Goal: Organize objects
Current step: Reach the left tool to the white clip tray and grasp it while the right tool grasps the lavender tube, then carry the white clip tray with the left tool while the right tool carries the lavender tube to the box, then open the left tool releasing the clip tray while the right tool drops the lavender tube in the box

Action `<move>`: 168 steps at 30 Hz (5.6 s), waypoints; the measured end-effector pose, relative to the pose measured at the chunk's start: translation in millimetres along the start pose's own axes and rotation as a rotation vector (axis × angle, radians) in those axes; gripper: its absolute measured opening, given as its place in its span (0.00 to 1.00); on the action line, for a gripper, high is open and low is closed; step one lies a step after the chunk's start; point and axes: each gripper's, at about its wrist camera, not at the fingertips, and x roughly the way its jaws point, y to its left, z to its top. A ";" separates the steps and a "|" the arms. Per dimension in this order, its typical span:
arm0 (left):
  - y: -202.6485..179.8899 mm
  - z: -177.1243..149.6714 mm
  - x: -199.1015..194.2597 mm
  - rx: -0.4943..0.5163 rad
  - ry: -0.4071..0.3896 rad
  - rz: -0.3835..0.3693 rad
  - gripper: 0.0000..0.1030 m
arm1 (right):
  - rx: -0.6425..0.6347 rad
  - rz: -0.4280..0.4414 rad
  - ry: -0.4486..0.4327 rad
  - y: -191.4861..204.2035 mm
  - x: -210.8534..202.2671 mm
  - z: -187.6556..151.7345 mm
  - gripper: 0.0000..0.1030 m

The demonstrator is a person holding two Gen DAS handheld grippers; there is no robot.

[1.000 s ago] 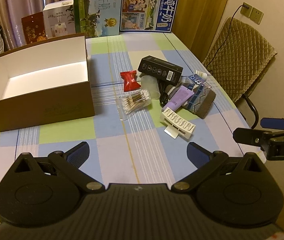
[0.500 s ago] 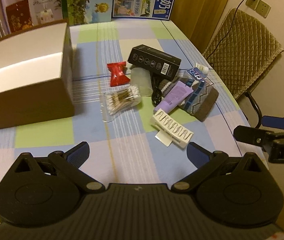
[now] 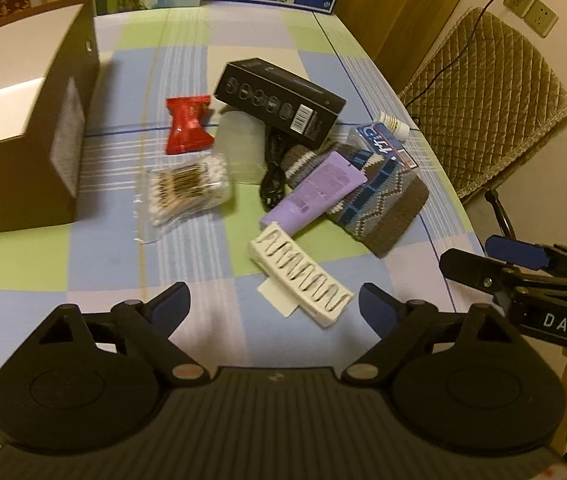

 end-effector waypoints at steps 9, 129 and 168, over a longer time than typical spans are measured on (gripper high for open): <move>-16.6 14.4 38.8 -0.031 0.038 0.027 0.65 | 0.021 0.001 0.011 -25.6 8.1 7.6 0.68; 382.5 112.1 -44.9 -0.018 -0.022 0.350 0.23 | -0.356 -0.065 0.217 346.5 250.4 136.8 0.20; 343.3 104.3 -105.8 0.048 -0.119 0.323 0.75 | -0.263 0.129 0.074 333.3 165.9 125.0 0.98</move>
